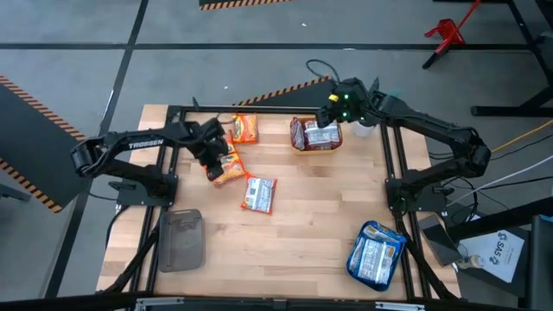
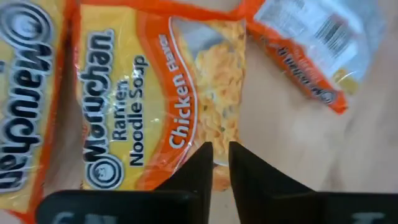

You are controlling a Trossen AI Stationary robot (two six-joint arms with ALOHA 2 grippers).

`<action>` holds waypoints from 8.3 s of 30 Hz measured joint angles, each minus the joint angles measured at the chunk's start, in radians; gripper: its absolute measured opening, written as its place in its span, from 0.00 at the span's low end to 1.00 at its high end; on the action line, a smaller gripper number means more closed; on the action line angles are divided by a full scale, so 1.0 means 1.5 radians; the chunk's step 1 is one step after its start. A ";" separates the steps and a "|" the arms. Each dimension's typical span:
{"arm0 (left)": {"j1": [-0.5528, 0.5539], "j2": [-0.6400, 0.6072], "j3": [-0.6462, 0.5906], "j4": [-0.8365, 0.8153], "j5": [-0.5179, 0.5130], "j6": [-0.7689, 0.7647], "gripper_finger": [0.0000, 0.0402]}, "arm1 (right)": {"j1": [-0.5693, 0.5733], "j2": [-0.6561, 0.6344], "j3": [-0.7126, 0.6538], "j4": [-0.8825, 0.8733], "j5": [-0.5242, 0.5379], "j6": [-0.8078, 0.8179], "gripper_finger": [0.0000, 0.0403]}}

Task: Sort Maruchan noodles
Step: Put the orange noodle pack into the black bin

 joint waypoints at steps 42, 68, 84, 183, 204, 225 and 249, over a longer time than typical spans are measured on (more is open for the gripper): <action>-0.134 -0.062 -0.009 0.002 -0.246 -0.178 0.44 | 0.183 0.477 0.049 0.557 -0.192 0.134 0.55; 0.077 -0.204 -0.235 0.106 -0.145 -0.367 0.44 | 0.183 0.477 0.088 0.547 -0.111 0.160 0.55; 0.113 -0.201 -0.355 0.377 -0.003 -0.552 0.44 | 0.191 0.552 0.088 0.594 -0.176 0.294 0.55; 0.113 -0.214 -0.047 0.165 0.168 -0.573 0.31 | 0.259 0.589 0.298 0.476 -0.311 0.243 0.00; 0.114 -0.291 0.287 -0.280 0.156 -0.236 0.31 | 0.458 0.563 0.353 0.481 -0.007 0.262 0.00; 0.114 -0.466 0.336 -0.302 0.041 -0.303 0.31 | 0.507 0.809 0.726 0.390 -0.043 0.214 0.00; 0.114 -0.472 0.335 -0.302 -0.011 -0.347 0.31 | 0.513 0.868 0.733 0.525 -0.059 0.116 0.07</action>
